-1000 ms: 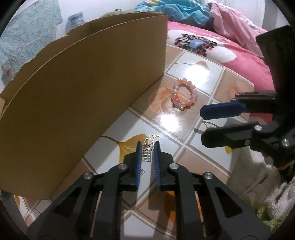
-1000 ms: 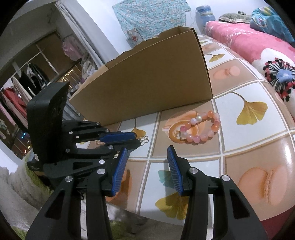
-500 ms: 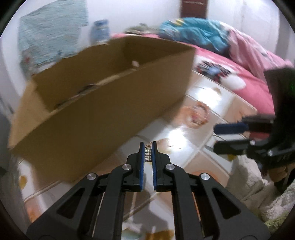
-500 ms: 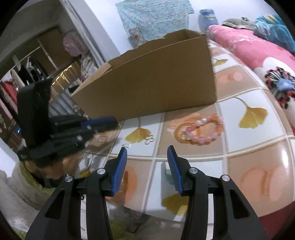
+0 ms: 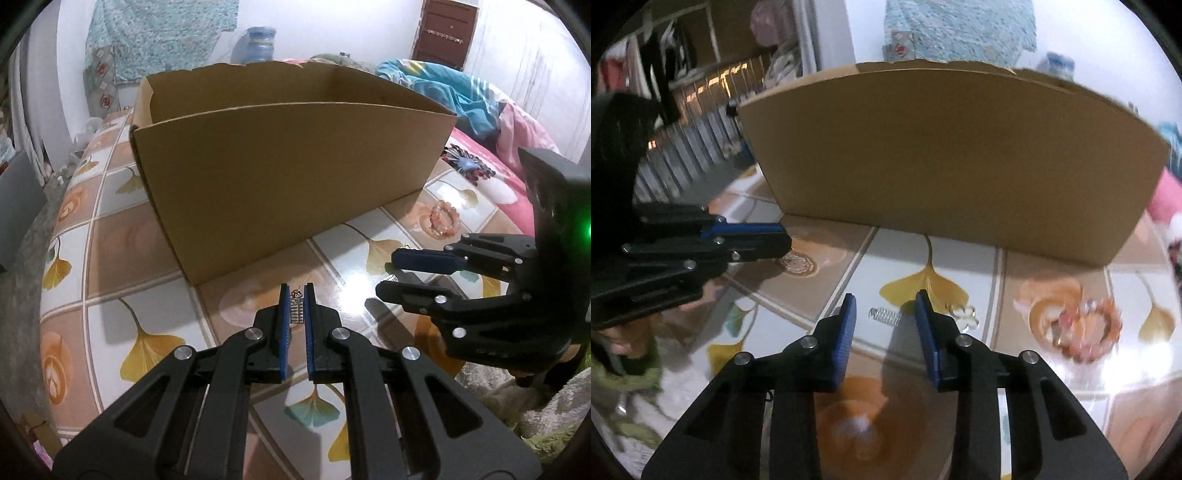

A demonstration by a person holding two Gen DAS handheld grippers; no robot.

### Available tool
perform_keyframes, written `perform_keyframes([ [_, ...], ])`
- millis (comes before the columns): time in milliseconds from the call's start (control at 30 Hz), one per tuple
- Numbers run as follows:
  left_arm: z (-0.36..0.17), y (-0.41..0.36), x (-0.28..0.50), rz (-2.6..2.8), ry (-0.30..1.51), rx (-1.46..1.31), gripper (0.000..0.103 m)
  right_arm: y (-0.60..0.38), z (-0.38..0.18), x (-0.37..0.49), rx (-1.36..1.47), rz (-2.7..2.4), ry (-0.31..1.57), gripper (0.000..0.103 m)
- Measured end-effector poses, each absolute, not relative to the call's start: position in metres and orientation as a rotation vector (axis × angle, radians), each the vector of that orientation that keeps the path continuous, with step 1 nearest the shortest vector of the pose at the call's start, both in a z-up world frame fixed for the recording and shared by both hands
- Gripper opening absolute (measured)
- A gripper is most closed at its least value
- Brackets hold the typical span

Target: Organize jewelry

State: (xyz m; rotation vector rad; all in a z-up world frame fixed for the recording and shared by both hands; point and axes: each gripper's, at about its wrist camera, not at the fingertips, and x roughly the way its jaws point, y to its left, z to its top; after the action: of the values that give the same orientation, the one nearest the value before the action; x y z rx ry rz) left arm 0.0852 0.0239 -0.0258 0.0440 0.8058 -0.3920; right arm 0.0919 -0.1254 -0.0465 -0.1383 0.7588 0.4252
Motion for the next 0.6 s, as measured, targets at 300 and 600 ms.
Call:
perform_keyframes([
  [300, -0.024, 0.031, 0.084, -0.401, 0.781, 0.026, 0.006, -0.117, -0.045, 0.094, -0.144, 0.435, 0.809, 0.004],
  [600, -0.019, 0.023, 0.084, -0.393, 0.786, 0.054, 0.006, -0.131, -0.047, 0.094, -0.032, 0.45, 0.823, 0.003],
])
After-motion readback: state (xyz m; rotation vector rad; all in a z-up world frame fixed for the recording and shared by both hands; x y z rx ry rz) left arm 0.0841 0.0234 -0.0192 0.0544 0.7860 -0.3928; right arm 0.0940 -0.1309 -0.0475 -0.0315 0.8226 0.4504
